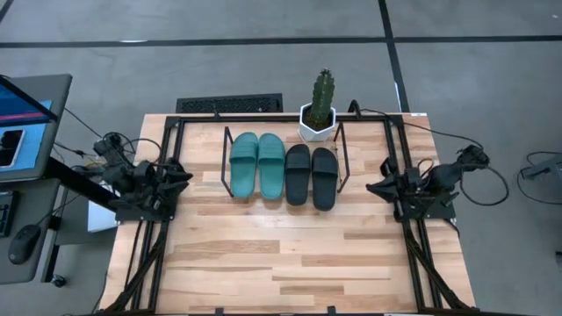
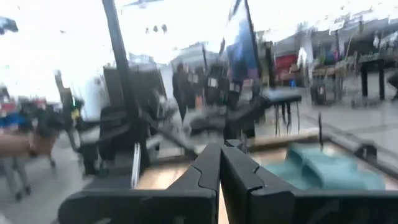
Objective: Pick and place slides into the shelf
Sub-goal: Return to Home Position
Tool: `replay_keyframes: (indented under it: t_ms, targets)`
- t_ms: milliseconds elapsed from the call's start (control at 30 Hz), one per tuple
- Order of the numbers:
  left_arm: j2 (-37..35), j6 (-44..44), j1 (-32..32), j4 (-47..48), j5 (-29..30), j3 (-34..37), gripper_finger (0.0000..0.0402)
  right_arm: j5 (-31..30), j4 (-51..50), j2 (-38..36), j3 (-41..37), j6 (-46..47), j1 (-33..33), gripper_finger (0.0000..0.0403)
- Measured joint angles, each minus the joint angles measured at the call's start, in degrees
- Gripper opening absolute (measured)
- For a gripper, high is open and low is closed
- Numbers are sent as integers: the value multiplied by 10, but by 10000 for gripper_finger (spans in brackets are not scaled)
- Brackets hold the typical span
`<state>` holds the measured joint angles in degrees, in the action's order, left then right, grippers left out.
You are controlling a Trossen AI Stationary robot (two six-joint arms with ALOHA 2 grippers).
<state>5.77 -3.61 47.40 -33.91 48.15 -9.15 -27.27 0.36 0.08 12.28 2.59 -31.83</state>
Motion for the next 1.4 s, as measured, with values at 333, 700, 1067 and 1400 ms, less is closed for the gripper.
replay_keyframes:
  t_ms: [333, 700, 1067, 1400]
  targets:
    - [-48, 104, 0, -44, 37, 85, 124, 3, 72, 0, -92, 32, 1, 0]
    - [-55, 141, 0, 51, 48, 85, 124, 4, 37, 7, -119, 150, -12, 0]
    - [-55, 260, 0, 200, 32, 85, 124, 3, 37, 7, -119, 204, -12, 0]
    - [-55, 307, 0, 292, -3, 85, 124, 3, 37, 7, -119, 204, -12, 0]
